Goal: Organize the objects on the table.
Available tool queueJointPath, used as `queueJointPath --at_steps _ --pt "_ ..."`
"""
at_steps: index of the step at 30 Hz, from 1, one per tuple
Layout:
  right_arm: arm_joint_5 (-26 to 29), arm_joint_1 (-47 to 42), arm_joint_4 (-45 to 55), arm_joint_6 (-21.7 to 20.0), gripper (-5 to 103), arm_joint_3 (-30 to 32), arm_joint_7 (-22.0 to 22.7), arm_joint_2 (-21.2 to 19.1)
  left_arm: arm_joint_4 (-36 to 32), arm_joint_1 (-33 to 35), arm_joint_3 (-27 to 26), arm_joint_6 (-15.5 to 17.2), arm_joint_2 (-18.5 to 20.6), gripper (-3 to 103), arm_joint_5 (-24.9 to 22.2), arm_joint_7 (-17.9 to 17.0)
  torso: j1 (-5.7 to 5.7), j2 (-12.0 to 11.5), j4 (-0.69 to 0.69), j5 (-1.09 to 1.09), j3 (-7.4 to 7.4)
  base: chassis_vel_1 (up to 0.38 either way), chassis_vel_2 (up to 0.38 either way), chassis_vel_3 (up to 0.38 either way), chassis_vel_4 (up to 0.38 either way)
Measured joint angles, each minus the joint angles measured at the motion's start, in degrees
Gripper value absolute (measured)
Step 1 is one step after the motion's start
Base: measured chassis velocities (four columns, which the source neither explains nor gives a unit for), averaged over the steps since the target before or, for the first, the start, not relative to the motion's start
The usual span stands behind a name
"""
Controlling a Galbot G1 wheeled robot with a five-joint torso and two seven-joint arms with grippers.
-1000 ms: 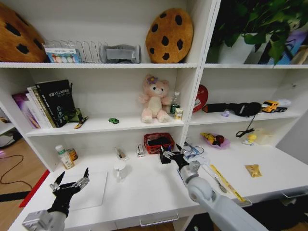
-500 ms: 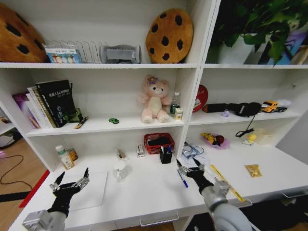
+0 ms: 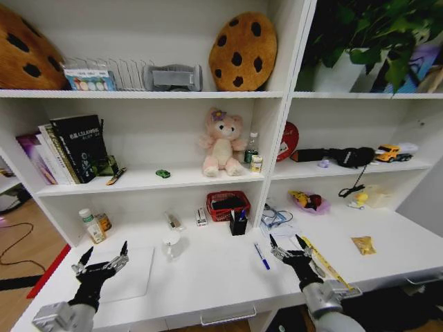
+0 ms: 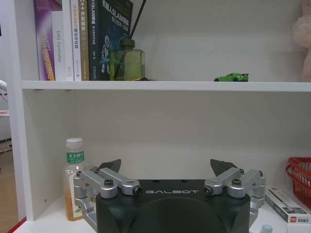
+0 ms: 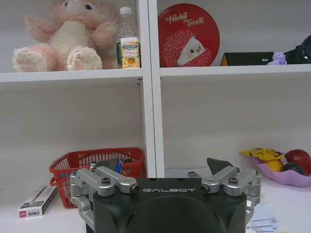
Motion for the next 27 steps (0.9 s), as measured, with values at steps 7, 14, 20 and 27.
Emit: queueJointPath --at_steps 7,14,20,27 --pt "2.1 2.9 -1.4 -0.6 100 -2.1 -1.3 -0.8 0.0 0.0 0.0 0.0 0.0 100 0.0 0.0 0.01 0.0 -0.01 -0.01 0.0 -0.158 -0.147 0.161 0.168" --pt "6.9 11.1 -4.3 -9.0 100 -6.6 -1.5 -2.3 0.0 0.0 0.0 0.0 0.0 100 0.0 0.1 0.01 0.0 -0.02 0.01 0.0 -0.123 -0.163 0.097 0.122" --pt "14.5 18.3 -7.0 -18.6 100 -13.1 -8.4 -4.9 0.0 0.0 0.0 0.0 0.0 100 0.0 0.0 0.01 0.0 0.01 -0.03 0.0 0.045 0.054 -0.04 -0.04" --pt "16.0 24.1 -11.6 -21.6 100 -19.2 -9.2 -3.8 0.0 0.0 0.0 0.0 0.0 100 0.0 0.0 0.01 0.0 0.01 -0.01 0.0 0.025 0.03 -0.017 -0.02"
